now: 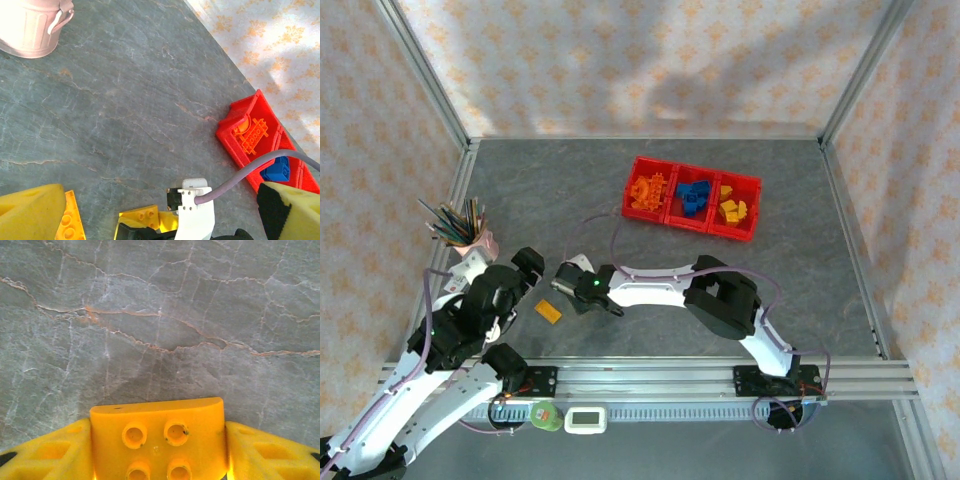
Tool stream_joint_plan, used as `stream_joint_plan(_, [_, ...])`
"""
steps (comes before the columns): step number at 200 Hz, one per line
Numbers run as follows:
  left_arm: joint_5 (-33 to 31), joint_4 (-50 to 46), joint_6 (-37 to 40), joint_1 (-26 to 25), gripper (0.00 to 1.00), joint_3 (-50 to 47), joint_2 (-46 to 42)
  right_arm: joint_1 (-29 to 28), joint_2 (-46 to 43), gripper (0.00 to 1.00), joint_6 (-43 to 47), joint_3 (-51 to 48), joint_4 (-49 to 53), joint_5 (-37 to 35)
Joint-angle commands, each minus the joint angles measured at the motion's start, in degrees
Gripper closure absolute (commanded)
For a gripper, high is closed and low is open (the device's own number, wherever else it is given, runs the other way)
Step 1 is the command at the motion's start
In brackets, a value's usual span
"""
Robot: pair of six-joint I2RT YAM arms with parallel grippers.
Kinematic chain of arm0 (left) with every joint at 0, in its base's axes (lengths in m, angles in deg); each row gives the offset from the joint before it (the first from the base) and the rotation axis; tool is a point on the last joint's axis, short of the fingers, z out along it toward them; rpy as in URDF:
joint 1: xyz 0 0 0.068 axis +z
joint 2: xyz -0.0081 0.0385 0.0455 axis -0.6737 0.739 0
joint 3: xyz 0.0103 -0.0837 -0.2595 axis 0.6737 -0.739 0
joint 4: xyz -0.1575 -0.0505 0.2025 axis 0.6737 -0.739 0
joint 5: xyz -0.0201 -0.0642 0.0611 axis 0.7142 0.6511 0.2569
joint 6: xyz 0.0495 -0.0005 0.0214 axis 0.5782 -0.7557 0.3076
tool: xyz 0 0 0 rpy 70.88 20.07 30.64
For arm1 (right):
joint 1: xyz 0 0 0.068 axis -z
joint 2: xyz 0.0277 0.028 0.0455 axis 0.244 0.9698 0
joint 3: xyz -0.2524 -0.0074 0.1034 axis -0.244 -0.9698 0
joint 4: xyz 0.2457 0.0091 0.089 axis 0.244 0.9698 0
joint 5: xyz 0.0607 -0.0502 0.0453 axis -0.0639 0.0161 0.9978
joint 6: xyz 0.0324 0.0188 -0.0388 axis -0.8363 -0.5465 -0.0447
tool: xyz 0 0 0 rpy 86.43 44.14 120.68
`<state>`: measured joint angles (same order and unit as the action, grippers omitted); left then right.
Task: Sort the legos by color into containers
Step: Pick up the lego from the bottom-left of the table, then place the lego in the container.
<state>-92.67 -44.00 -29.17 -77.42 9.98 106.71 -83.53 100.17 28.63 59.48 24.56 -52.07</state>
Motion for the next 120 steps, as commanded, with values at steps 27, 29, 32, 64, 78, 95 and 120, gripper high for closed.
stream_joint_plan(27, [1.9, 3.5, 2.5, 0.6, 0.01, 1.7, 2.1, 3.2, -10.7, 0.43, -3.3, -5.9, 1.4, -2.5])
stream_joint_plan(29, [2.0, 3.7, 2.6, 0.6, 0.01, 1.7, 2.2, 3.4, -11.1, 0.42, -3.4, -6.3, 1.3, -2.5])
stream_joint_plan(32, [2.1, 4.0, 2.7, 0.6, 0.01, 1.8, 2.4, 3.8, -12.0, 0.43, -3.6, -6.9, 1.2, -2.3])
stream_joint_plan(64, [5.2, 8.8, 5.1, 0.6, 0.01, 1.5, 5.5, 10.1, -20.4, 0.42, -5.3, -13.6, 0.8, -2.4])
stream_joint_plan(78, [7.7, 12.2, 6.7, 0.7, 0.01, 1.2, 7.4, 14.1, -24.0, 0.41, -5.3, -16.5, 0.7, -2.8])
stream_joint_plan(95, [11.3, 16.8, 9.0, 0.8, 0.01, 1.0, 10.6, 20.4, -27.9, 0.41, -4.8, -19.4, 0.9, -2.7])
stream_joint_plan(120, [16.2, 23.0, 12.5, 1.0, 0.01, 1.4, 16.1, 30.7, -31.8, 0.4, -2.7, -21.0, 1.1, -3.3])
